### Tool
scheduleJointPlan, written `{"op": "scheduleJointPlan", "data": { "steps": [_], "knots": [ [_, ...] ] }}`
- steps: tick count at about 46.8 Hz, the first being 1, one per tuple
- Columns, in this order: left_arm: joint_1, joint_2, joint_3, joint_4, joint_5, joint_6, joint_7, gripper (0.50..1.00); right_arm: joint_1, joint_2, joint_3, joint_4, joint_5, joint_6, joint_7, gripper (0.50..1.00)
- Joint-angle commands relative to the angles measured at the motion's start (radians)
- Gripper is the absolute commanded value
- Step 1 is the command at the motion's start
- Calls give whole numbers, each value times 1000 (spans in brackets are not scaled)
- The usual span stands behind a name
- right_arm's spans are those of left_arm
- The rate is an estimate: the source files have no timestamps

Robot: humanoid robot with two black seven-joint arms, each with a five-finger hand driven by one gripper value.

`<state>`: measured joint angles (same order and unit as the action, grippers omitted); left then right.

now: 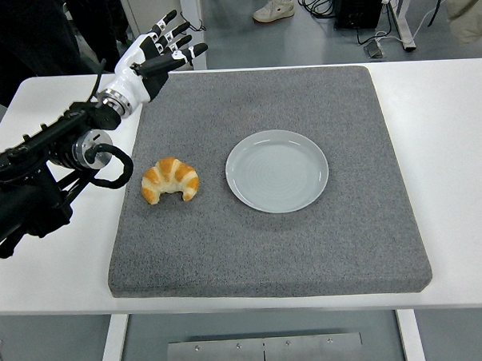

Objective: Place the bread on the plate

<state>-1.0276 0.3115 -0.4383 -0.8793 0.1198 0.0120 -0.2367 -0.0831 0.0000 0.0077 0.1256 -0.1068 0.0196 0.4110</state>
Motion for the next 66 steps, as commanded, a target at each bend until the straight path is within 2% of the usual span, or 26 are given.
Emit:
{"op": "scheduleJointPlan", "data": {
  "steps": [1,9,18,25,30,39,45,49,52,66],
  "knots": [
    [-35,66,81,-102,0,40,0,949,0,0,0,0,-1,0,0,1000],
    [-114,207,286,-262,17,85,0,949,2,0,0,0,-1,0,0,1000],
    [-291,363,587,-424,20,97,2,949,0,0,0,-1,-1,0,0,1000],
    [-426,439,766,-515,66,88,2,951,-4,0,-2,-17,-1,0,-1,1000],
    [-477,468,843,-561,176,88,0,951,-4,0,-2,-20,1,0,-1,1000],
    [-436,515,859,-575,455,103,-15,949,-4,0,-2,-20,1,0,-1,1000],
    [-361,534,828,-573,590,178,-53,949,-4,0,-2,-20,-1,0,-1,1000],
    [-302,523,813,-570,621,244,-62,949,-1,0,-2,-20,-1,0,-1,1000],
    [-273,509,803,-566,623,270,-64,949,0,0,-2,-20,-1,0,-1,1000],
    [-203,443,760,-506,624,293,-65,949,-1,0,-2,-20,1,0,-1,1000]
  ]
}}
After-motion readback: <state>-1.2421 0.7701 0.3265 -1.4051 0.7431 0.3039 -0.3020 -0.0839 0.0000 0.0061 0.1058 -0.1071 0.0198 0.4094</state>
